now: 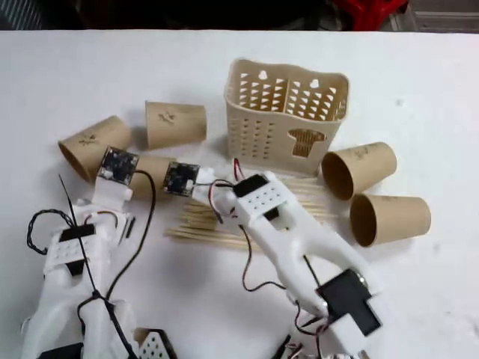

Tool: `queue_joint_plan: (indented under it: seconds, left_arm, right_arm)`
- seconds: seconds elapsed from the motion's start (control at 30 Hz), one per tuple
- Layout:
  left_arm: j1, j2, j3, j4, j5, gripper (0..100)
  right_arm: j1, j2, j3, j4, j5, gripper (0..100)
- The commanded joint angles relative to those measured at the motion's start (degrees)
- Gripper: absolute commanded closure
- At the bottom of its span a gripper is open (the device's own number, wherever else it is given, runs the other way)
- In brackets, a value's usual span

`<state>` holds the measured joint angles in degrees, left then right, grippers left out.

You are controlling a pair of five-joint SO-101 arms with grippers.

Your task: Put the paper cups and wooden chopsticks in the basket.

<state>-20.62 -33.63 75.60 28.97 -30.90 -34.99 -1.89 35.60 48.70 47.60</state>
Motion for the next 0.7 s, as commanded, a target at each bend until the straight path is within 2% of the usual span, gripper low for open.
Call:
queue_joint_plan:
  seconds: [0.0,0.23,0.57,0.67]
  left_arm:
    - [0.7,-2.3,-0.3,-1.1,-0.5,80]
    - [0.7,-2.3,-0.3,-1.1,-0.5,80]
    - [0.7,-2.3,-0.3,-1.1,-0.5,80]
    - [0.7,-2.3,-0.3,-1.1,-0.5,80]
  right_arm:
    - [-0.6,1.2,-3.1,0.0,0.7,77.6]
    - [0.0,1.6,-2.9,0.0,1.0,90.8]
    - [-0.1,1.8,-2.7,0.0,1.0,91.0]
    - [0.0,1.9,-2.7,0.0,1.0,88.1]
